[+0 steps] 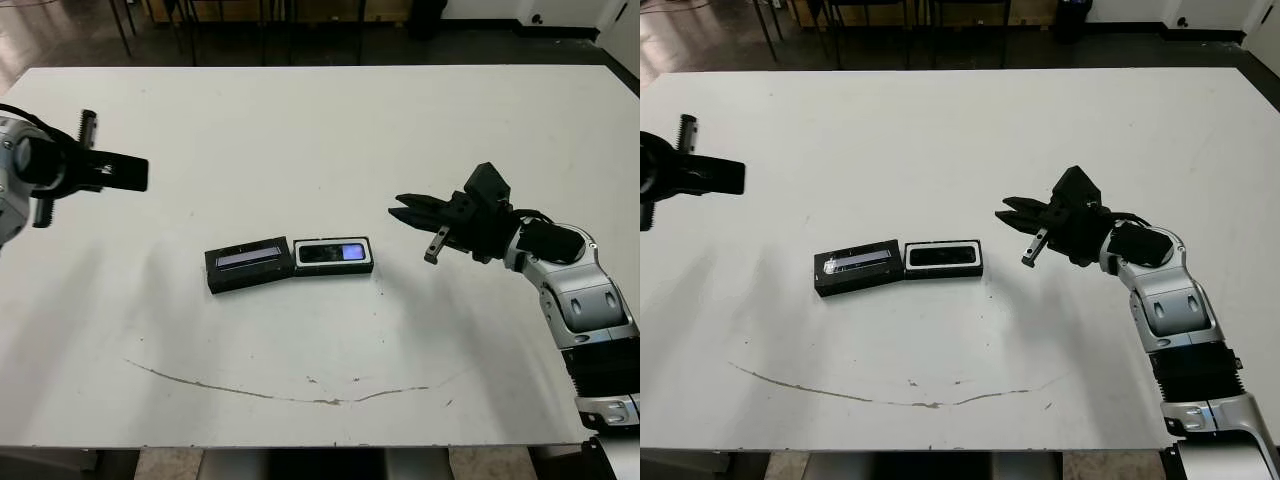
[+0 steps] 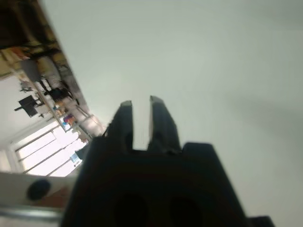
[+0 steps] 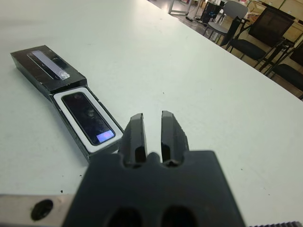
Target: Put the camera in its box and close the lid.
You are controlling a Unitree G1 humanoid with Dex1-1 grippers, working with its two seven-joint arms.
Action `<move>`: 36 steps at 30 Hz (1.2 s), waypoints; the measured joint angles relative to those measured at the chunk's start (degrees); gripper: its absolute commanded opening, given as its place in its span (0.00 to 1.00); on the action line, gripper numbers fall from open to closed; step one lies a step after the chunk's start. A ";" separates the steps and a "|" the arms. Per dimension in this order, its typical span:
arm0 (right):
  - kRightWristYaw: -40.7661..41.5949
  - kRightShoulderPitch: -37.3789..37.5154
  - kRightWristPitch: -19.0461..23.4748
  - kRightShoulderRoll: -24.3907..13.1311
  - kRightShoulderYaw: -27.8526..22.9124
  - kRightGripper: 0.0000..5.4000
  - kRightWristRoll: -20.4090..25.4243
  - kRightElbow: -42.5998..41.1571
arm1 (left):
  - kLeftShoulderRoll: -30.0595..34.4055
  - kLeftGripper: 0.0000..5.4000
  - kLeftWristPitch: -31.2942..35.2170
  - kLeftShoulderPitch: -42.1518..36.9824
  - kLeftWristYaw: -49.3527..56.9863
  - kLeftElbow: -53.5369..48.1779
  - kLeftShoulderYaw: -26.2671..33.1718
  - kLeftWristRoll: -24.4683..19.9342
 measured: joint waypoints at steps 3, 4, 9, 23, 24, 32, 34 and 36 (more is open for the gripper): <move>0.01 0.12 -0.04 -0.02 0.00 0.00 -0.02 0.14 | -0.62 0.26 -1.02 2.31 -0.02 -0.31 7.47 -11.58; 0.01 0.14 -0.04 -0.03 0.00 0.00 -0.03 0.19 | -1.18 0.30 -1.32 3.00 -0.17 -0.13 9.41 -15.39; -0.05 0.16 -0.03 -0.04 0.02 0.00 -0.14 0.24 | -5.68 0.52 -1.37 6.73 -3.11 0.11 14.32 -30.15; 0.98 0.40 0.12 -0.09 -0.19 0.00 0.29 1.56 | -9.58 1.00 -8.73 9.33 -14.53 2.94 12.01 -41.44; 0.98 0.46 0.15 -0.09 -0.25 0.00 0.30 1.64 | -9.57 1.00 -10.56 9.33 -15.20 3.41 11.38 -40.90; 0.99 0.68 0.41 -0.16 -0.49 0.00 0.27 1.66 | -10.91 1.00 -14.23 10.40 -15.52 5.28 7.97 -39.44; 1.00 0.72 0.55 -0.18 -0.49 0.00 0.29 1.64 | -11.87 1.00 -14.62 10.72 -16.13 6.87 6.94 -39.37; 1.00 0.76 0.88 -0.18 -0.49 0.00 0.29 1.60 | -12.56 1.00 -13.81 10.69 -17.21 8.48 6.14 -39.59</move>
